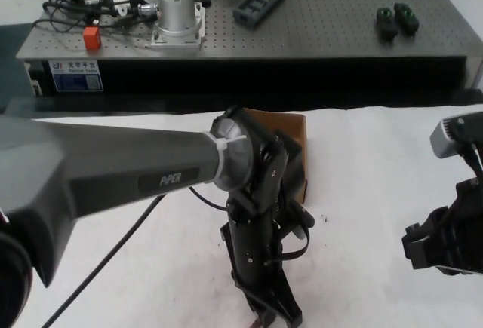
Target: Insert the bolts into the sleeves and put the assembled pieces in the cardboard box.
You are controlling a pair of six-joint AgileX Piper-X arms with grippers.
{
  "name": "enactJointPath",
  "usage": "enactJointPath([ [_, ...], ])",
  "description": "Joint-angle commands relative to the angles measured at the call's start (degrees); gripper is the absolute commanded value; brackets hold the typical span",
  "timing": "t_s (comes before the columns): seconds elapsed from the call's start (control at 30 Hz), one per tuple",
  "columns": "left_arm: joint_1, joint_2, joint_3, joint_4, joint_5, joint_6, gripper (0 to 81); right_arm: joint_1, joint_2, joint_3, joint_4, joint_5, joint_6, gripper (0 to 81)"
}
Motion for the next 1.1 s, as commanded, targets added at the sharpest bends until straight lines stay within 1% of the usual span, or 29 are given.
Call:
enactJointPath([
  [0.0,-0.1,0.3,-0.9,1.0,1.7,0.7,16.1,-0.2,-0.5,-0.1,-0.2,-0.6,0.2,4.6],
  [0.13,-0.1,0.8,-0.9,0.1,6.2,0.0,10.9,-0.2,-0.5,-0.1,-0.2,-0.6,0.2,4.6],
  [0.3,-0.1,1.3,-0.9,0.5,6.3,-0.5,0.9,-0.2,-0.5,-0.1,-0.2,-0.6,0.2,4.6],
  [0.43,-0.1,0.0,-1.8,0.8,6.3,-1.5,0.6,-0.2,-1.3,-0.1,-0.3,-1.6,0.2,4.6],
  [0.53,0.9,-4.1,-2.3,-1.4,6.3,-5.1,0.6,-0.2,-4.2,0.4,-0.7,-6.1,0.2,4.6],
  [0.63,2.6,-11.6,-2.3,-6.6,6.8,-9.5,0.6,-0.2,-8.7,2.7,-2.7,-11.7,2.2,4.6],
  [0.7,3.9,-16.3,-1.9,-11.7,6.9,-12.4,0.6,0.0,-11.8,5.4,-5.1,-18.7,5.1,4.6],
  [0.77,5.0,-21.3,0.2,-17.9,9.4,-15.7,0.6,0.2,-14.0,8.5,-8.9,-25.7,8.2,4.6],
  [0.83,6.2,-26.5,4.5,-25.3,12.2,-20.0,0.6,1.4,-15.1,10.9,-12.4,-28.4,11.8,4.6],
  [0.93,6.9,-33.6,12.8,-36.3,14.4,-27.2,0.6,5.0,-14.8,13.1,-17.8,-28.9,14.6,4.6],
  [1.07,6.6,-40.4,25.2,-54.6,15.8,-37.0,0.6,12.0,-12.1,13.9,-29.5,-28.9,18.8,4.6],
])
